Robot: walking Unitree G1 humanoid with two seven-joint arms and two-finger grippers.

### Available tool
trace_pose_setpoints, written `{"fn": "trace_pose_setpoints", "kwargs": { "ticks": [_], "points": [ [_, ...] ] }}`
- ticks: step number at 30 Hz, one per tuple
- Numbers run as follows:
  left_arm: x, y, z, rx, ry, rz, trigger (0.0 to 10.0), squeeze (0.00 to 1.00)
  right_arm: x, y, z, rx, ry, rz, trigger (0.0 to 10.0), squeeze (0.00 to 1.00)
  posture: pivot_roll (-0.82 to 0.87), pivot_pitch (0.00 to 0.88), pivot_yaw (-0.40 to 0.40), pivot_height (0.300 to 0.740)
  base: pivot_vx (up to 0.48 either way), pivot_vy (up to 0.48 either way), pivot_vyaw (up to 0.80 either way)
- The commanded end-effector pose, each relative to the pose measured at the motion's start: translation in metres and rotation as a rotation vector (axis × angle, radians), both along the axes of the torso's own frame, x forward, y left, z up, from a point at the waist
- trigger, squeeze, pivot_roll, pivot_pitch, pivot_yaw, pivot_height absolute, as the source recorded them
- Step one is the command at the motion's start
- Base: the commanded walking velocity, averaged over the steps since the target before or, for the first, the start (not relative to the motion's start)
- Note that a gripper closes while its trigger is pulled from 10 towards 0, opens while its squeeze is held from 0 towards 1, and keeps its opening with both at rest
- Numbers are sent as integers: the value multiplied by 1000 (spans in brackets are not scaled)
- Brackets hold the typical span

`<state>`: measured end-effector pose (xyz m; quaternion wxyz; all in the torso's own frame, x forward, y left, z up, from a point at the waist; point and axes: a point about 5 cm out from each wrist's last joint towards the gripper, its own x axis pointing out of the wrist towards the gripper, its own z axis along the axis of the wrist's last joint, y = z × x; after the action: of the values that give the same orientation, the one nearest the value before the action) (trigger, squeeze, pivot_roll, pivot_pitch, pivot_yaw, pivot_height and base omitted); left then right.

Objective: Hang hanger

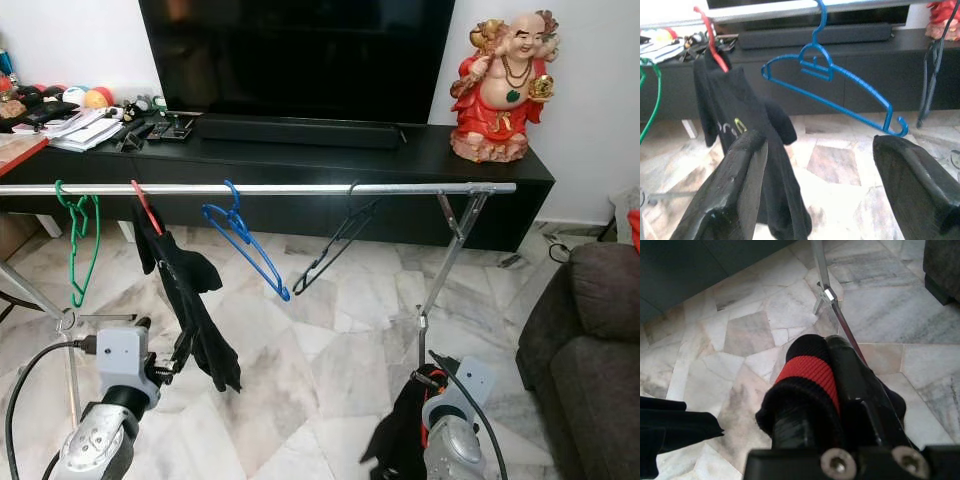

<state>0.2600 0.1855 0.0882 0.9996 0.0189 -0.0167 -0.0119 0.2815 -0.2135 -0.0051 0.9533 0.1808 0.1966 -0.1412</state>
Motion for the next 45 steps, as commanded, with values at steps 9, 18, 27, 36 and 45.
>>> {"fn": "trace_pose_setpoints", "kwargs": {
  "ticks": [9, 18, 27, 36, 45],
  "points": [
    [4, 1, 8, 23, -26, -7, 10000, 0, 3, -5, 4, -6, -11, -31, 10000, 0, -20, 55, 11, 740, 241, 0, 0],
    [3, -1, 8, 26, -28, -18, 10000, 0, 2, -5, 3, -5, -6, -23, 10000, 0, -15, 46, 12, 740, 345, 0, 0],
    [4, 0, 12, 38, -48, -22, 10000, 0, 1, -2, 1, -6, 2, -10, 10000, 0, -11, 24, 14, 740, 350, 0, 0],
    [4, -4, 12, 39, -56, -34, 10000, 0, 0, 0, -1, -10, 8, -1, 10000, 0, -14, 26, 11, 740, 347, 0, 0],
    [-10, -2, 3, 82, -23, 20, 10000, 0, -4, 0, -4, -22, 23, 9, 10000, 0, -11, 49, 7, 740, 32, 0, 0]
  ]
}}
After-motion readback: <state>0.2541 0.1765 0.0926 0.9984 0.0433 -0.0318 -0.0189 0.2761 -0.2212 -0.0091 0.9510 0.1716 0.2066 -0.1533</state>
